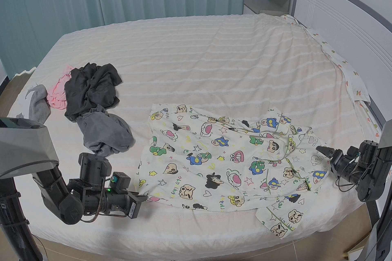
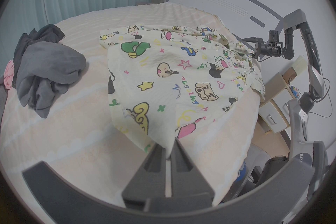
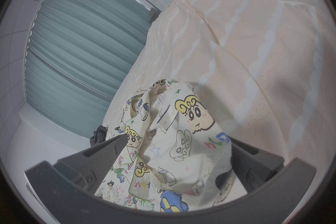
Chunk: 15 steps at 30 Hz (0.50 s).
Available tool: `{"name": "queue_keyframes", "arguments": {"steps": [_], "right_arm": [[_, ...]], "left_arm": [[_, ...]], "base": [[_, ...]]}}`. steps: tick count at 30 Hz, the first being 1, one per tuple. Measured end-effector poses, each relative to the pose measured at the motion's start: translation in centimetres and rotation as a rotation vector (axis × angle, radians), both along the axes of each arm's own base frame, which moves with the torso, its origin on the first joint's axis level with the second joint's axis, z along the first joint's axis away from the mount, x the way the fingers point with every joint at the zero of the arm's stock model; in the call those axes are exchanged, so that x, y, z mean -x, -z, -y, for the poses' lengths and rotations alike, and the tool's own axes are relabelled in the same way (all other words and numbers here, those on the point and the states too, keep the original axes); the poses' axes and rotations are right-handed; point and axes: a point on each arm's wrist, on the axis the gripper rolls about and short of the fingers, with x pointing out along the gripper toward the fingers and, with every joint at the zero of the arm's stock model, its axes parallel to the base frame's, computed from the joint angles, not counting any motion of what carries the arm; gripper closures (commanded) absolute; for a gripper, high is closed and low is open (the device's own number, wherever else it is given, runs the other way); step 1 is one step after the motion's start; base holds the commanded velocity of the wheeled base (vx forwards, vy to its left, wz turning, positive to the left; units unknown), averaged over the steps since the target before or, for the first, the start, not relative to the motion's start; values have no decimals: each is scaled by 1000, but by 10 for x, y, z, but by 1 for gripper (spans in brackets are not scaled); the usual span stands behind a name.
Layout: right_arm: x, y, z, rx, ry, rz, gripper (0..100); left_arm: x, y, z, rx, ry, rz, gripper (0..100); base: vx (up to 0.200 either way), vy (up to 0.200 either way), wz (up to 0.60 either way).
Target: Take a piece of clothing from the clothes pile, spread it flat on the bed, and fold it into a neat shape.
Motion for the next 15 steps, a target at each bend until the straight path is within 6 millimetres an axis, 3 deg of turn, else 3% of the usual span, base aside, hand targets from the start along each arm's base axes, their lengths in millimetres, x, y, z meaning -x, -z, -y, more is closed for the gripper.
{"name": "queue_keyframes", "arguments": {"steps": [15], "right_arm": [[0,-1,1,1,3,4,0]], "left_arm": [[44,3,-20,-25,-20,-106,100]], "base": [[0,0,0]]}}
